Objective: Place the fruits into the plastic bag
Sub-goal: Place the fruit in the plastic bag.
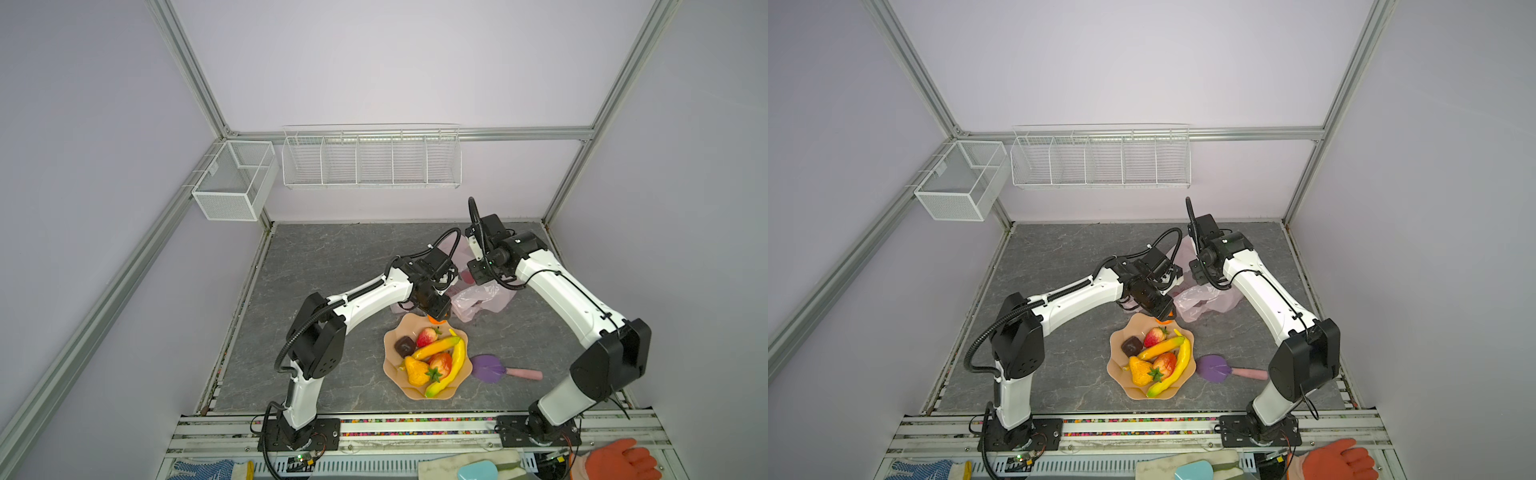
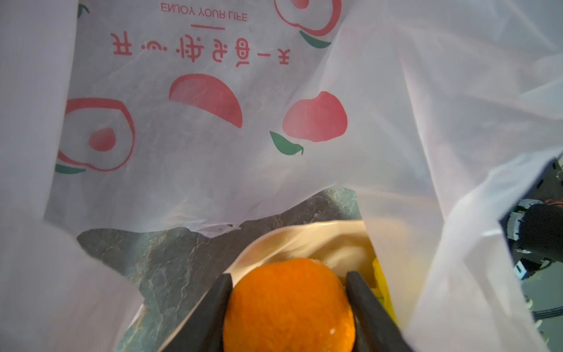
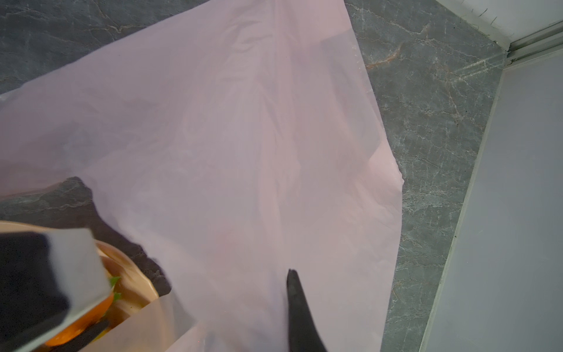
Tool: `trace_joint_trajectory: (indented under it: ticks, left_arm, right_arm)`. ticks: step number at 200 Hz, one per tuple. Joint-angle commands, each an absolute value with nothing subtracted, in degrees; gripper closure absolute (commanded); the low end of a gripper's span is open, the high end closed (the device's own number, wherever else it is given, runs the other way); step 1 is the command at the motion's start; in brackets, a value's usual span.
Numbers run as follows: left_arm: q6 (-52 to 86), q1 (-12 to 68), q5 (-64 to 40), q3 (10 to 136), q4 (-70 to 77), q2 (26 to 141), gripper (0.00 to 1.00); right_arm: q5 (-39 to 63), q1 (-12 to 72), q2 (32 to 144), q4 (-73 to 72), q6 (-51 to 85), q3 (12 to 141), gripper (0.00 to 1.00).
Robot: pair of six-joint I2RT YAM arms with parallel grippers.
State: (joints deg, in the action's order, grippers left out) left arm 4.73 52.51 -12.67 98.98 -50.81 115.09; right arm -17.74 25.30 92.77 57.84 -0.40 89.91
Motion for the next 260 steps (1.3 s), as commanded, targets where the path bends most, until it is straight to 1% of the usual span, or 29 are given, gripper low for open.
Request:
trace_joint_trajectory:
  ticks: [1, 38, 78, 115, 136, 205, 230, 260]
  left_arm:
    - [1.6, 52.4, -12.0, 102.2, -55.0, 117.1, 0.85]
    - [4.4, 49.4, -14.4, 104.7, -52.0, 119.3, 0.85]
    - [4.2, 47.8, -17.2, 113.0, -54.2, 125.3, 0.85]
    - [3.5, 47.8, -17.6, 119.4, -55.4, 129.6, 0.84]
    - [5.8, 47.5, -18.5, 122.3, -54.3, 131.0, 0.84]
    - [20.9, 47.2, -22.2, 122.0, -40.7, 133.2, 0.83]
    - [24.9, 47.6, -23.6, 120.4, -35.9, 133.6, 0.8]
    - [27.0, 48.3, -24.6, 120.0, -33.6, 134.4, 0.72]
  right_arm:
    - [-17.7, 25.1, 91.1, 58.4, -0.3, 89.0, 0.93]
    - [-17.1, 25.0, 90.6, 58.3, 0.0, 88.8, 0.93]
    - [-15.7, 24.8, 90.0, 57.3, 1.5, 87.5, 0.93]
    - [-14.8, 24.8, 90.3, 57.3, 2.2, 88.1, 0.93]
    - [-14.2, 24.6, 90.2, 57.3, 2.9, 88.2, 0.93]
    - [-10.3, 23.3, 88.8, 55.3, 5.6, 85.5, 0.93]
    - [-8.7, 22.5, 88.6, 55.3, 6.8, 85.0, 0.93]
    - [-7.0, 21.8, 88.0, 52.5, 8.3, 84.4, 0.93]
